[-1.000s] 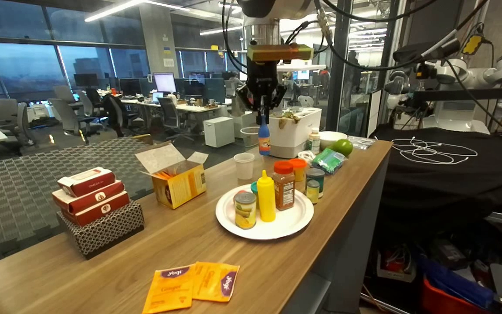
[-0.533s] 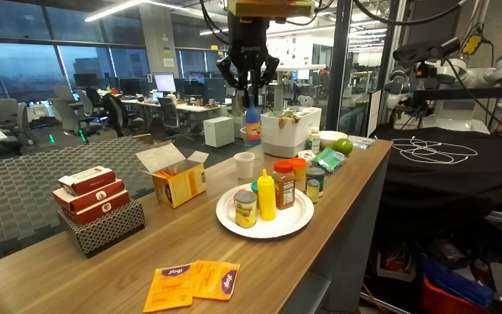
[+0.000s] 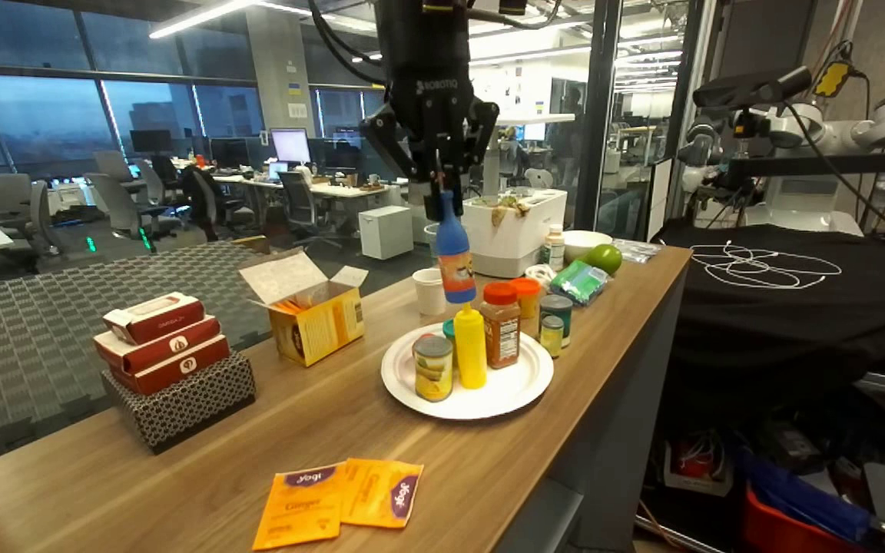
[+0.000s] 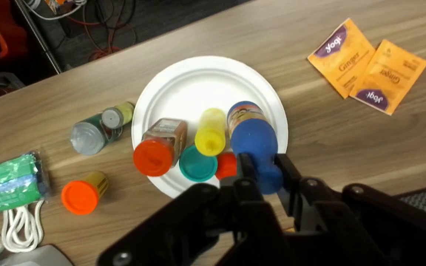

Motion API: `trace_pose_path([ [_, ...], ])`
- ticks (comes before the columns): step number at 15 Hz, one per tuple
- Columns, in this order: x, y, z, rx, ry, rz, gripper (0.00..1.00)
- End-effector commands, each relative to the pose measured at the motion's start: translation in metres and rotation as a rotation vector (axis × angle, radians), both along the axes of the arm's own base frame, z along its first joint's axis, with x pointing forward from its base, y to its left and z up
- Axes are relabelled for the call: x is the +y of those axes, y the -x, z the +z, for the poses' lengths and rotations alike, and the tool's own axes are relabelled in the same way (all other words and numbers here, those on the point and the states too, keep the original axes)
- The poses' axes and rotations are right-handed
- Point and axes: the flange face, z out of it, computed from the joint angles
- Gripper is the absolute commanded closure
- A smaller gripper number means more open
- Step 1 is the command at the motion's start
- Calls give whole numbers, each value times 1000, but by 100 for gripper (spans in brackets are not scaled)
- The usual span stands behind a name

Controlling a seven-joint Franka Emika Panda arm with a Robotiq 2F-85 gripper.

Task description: Put the containers and strawberry plush toy on the white plate

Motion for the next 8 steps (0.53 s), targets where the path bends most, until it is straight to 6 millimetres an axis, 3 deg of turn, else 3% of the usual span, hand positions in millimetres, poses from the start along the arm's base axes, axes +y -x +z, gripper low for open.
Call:
trace_pose_path([
  [1,7,32,-8,7,25,46,90],
  [8,1,41,-47,-112,34,135,90],
])
